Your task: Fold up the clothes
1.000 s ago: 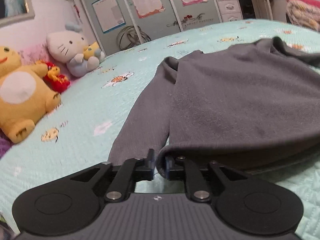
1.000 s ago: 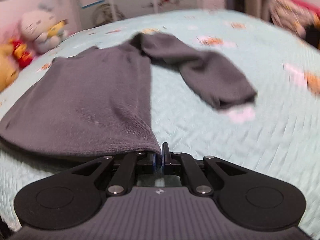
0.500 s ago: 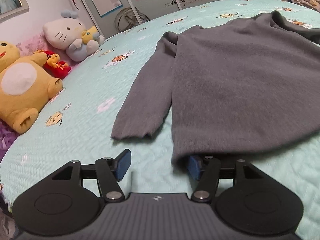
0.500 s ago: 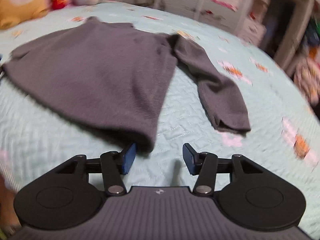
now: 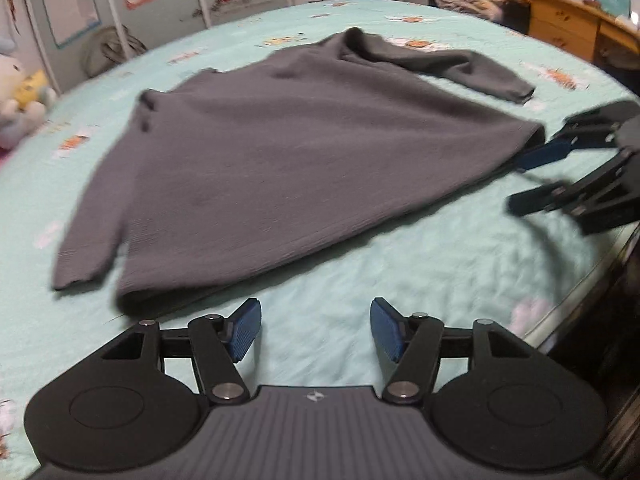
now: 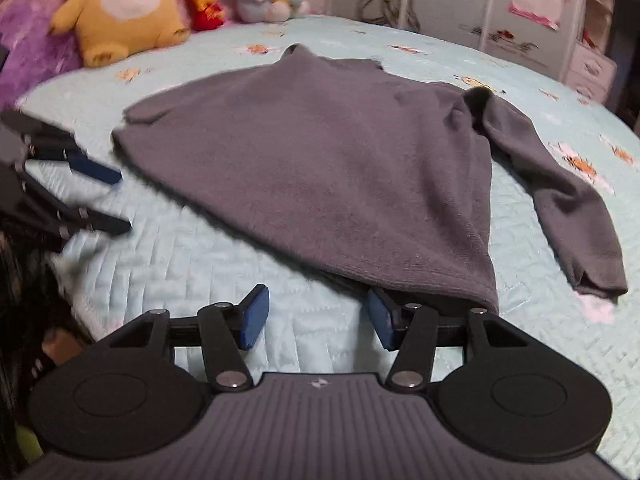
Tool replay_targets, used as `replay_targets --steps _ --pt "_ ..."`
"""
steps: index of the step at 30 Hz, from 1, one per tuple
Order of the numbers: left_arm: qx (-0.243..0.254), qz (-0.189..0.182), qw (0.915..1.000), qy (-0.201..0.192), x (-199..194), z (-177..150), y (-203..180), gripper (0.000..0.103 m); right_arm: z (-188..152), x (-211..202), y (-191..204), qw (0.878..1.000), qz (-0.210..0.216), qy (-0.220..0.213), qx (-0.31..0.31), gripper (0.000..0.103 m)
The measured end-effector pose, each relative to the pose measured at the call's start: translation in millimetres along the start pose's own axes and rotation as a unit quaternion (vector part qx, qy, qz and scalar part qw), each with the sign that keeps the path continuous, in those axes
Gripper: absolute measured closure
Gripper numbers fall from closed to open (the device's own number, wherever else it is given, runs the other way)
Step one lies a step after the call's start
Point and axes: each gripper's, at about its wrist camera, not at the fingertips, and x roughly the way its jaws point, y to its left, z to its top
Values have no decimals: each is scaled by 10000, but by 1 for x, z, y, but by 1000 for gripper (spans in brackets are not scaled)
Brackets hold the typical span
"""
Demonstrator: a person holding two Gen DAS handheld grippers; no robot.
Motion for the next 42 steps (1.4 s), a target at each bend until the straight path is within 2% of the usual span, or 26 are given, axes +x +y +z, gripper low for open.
replay_targets --steps 2,4,7,11,15,20,24,29,34,39,42 --pt "-54 -163 9998 34 7 7 -6 39 0 2 -1 9999 121 -15 94 47" --pt "-97 -274 9996 71 12 10 -11 39 2 2 3 9999 82 -65 -66 47" --pt "-64 -271 9996 108 14 10 -15 39 5 7 8 9994 87 -92 -317 46" --pt "-118 -361 9992 141 12 12 -9 39 8 10 2 9994 307 -30 -176 45" --pt "-180 -378 9989 187 14 12 -7 38 5 10 -2 9996 265 15 -129 45" --pt "-116 -326 9992 187 14 15 -11 37 12 7 -4 9990 354 -250 -148 44" --pt "66 -285 9995 77 12 17 -18 37 22 9 -2 9968 552 -523 -261 39" --pt "285 -763 9965 -177 11 24 -27 37 34 23 -25 9909 951 -694 656 39" --pt "321 -1077 9934 -217 23 33 -35 37 39 43 -57 9743 1142 -691 1816 39" --pt "38 -906 9953 -327 34 45 -20 37 37 66 -74 9633 1133 -459 2389 39" --pt "-29 -1093 9935 -316 37 51 -9 37 35 68 -76 9602 1204 -474 2476 38"
